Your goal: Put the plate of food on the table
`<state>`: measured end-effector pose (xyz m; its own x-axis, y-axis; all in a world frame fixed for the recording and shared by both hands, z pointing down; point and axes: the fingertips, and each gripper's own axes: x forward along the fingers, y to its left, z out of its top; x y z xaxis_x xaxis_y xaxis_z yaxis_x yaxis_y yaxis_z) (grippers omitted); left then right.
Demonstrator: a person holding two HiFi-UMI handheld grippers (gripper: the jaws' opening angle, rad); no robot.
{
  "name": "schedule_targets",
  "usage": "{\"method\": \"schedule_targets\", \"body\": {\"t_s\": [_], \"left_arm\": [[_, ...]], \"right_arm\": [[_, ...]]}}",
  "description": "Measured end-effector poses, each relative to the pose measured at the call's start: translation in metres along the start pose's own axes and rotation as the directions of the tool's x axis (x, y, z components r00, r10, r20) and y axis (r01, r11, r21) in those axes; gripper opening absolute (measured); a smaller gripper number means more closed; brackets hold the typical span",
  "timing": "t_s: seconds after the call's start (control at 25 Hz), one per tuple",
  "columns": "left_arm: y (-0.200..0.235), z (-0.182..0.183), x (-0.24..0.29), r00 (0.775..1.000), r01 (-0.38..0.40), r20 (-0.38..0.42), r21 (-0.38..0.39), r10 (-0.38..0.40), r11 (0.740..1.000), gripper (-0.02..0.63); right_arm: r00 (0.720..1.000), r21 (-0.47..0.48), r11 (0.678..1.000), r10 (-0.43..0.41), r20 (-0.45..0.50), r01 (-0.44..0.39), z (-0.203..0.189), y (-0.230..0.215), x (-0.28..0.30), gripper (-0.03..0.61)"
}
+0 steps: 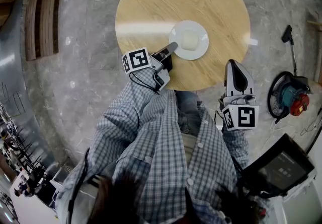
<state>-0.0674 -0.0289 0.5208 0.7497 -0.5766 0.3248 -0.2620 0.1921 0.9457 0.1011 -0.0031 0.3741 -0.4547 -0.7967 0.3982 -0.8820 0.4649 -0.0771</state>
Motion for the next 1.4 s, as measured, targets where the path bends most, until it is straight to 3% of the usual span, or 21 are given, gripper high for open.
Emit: {"method": "schedule_targets", "body": {"t_s": [0.36, 1.12, 1.4], "left_arm": [[0.019, -0.005, 0.021, 0.999, -0.044, -0.002, -0.011, 0.044, 0.999, 0.020], [0.034, -0.008, 0.019, 0.994, -0.111, -0.008, -0.024, 0.111, 0.994, 0.020], [0.035, -0.009, 0.018, 0.993, -0.121, -0.007, -0.029, 0.121, 0.992, 0.020]], "right_arm": [[1.000, 0.020, 1.000, -0.004, -0.015, 0.004, -0.018, -0.021, 0.002, 0.008], [0.999, 0.036, 0.999, -0.001, -0.053, 0.003, -0.027, -0.018, 0.008, 0.008], [0.989, -0.076, 0.997, 0.016, -0.147, -0.027, -0.051, -0.004, 0.019, 0.008]]}}
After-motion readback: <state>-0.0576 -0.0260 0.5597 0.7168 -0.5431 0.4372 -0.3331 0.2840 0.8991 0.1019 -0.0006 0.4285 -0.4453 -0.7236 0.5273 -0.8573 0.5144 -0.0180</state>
